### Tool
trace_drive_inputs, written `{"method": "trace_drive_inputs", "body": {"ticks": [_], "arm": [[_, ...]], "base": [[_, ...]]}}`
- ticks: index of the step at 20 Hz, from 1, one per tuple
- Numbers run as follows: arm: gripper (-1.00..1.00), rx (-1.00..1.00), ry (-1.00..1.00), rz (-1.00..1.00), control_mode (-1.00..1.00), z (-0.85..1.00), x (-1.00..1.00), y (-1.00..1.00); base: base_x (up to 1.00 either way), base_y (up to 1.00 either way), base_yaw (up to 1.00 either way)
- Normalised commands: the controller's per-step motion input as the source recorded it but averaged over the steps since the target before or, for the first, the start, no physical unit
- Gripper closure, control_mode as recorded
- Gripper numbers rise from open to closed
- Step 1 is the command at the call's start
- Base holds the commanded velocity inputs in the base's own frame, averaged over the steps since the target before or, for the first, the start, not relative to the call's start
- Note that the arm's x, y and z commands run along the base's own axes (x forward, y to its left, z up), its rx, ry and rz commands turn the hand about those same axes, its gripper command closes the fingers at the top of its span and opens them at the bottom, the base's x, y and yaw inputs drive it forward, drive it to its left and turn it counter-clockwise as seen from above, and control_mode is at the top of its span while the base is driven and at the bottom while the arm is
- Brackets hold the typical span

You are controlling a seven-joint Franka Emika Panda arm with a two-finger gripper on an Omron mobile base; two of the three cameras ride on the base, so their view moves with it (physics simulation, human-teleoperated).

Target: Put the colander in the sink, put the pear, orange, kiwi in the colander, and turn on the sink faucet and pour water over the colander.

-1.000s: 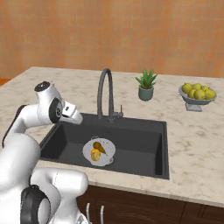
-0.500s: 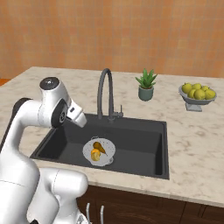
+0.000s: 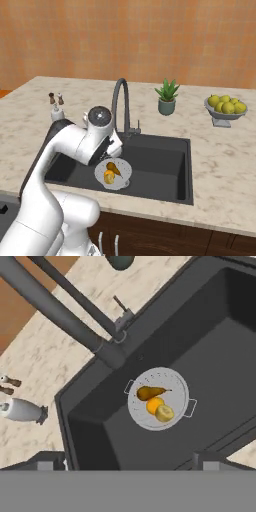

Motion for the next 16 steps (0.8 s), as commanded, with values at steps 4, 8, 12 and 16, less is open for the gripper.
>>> {"method": "trace_drive_inputs", "body": {"ticks": [4,8,12,16], "arm": [[-1.00,0.39,0.00,-0.27,-1.00,0.00,0.01,-0.73],[-1.00,0.36,0.10,-0.23,-1.00,0.00,0.19,-0.68],[-1.00,0.44,0.01,-0.05,-1.00,0.00,0.31,-0.52],[-1.00,0.47,-0.14,-0.02,-1.00,0.00,0.35,-0.24]], "base": [[0.00,0.00,0.00],[0.00,0.00,0.00],[0.00,0.00,0.00],[0.00,0.00,0.00]]}}
